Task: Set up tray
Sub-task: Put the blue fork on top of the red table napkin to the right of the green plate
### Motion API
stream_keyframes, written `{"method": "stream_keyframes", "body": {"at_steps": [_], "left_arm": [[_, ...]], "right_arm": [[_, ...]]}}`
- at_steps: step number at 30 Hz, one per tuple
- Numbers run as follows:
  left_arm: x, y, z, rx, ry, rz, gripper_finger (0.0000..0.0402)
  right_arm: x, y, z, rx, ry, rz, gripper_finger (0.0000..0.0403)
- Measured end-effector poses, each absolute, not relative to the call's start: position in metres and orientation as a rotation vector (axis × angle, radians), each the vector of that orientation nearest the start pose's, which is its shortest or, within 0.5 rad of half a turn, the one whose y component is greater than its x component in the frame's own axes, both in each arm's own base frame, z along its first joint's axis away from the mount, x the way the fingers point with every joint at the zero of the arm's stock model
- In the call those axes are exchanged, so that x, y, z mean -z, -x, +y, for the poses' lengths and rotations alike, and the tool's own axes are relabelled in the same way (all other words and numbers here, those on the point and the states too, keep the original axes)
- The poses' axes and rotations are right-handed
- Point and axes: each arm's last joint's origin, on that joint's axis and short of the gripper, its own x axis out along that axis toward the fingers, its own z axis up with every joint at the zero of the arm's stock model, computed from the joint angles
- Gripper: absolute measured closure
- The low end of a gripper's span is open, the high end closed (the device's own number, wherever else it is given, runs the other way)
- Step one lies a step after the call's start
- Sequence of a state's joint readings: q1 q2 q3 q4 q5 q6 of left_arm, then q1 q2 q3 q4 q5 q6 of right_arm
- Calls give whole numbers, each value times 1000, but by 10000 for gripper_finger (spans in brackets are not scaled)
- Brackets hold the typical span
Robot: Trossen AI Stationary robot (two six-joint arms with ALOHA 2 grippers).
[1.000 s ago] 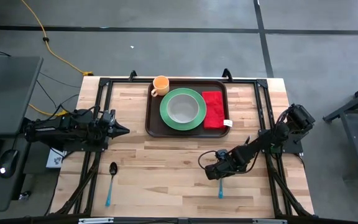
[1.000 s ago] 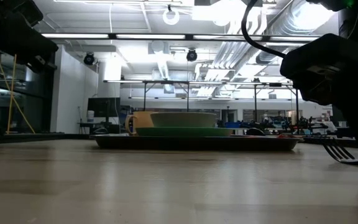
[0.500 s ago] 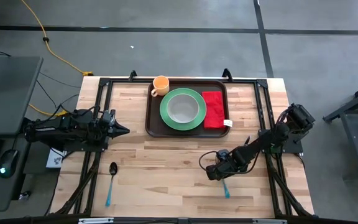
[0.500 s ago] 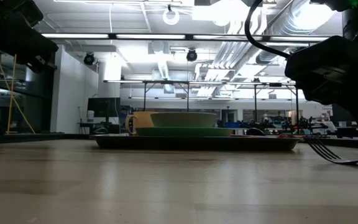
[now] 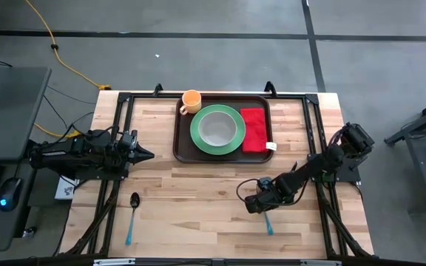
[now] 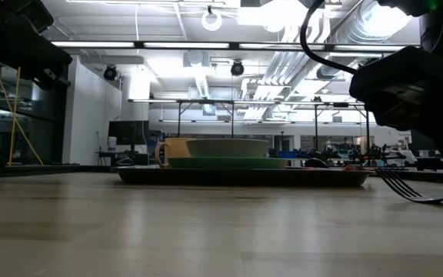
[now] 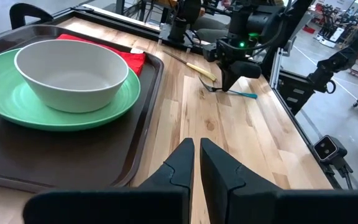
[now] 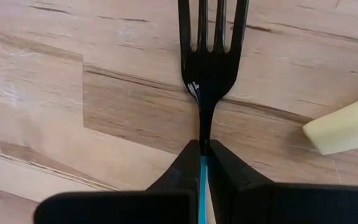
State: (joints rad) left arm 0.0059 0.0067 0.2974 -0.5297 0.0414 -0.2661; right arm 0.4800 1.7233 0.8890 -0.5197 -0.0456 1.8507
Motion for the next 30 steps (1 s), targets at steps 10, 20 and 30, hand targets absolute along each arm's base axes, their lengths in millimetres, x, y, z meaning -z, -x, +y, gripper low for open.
{"method": "stream_keyframes", "body": {"at_steps": [10, 20, 30], "left_arm": [[-210, -68, -1, 3, 271, 243, 346], [-210, -67, -1, 3, 271, 242, 346], [-210, -68, -1, 3, 271, 242, 346]], "right_arm": [[-135, -256, 134, 852, -1250, 1237, 402], [-141, -262, 125, 842, -1288, 1187, 402], [-144, -267, 121, 798, -1319, 1181, 403]]}}
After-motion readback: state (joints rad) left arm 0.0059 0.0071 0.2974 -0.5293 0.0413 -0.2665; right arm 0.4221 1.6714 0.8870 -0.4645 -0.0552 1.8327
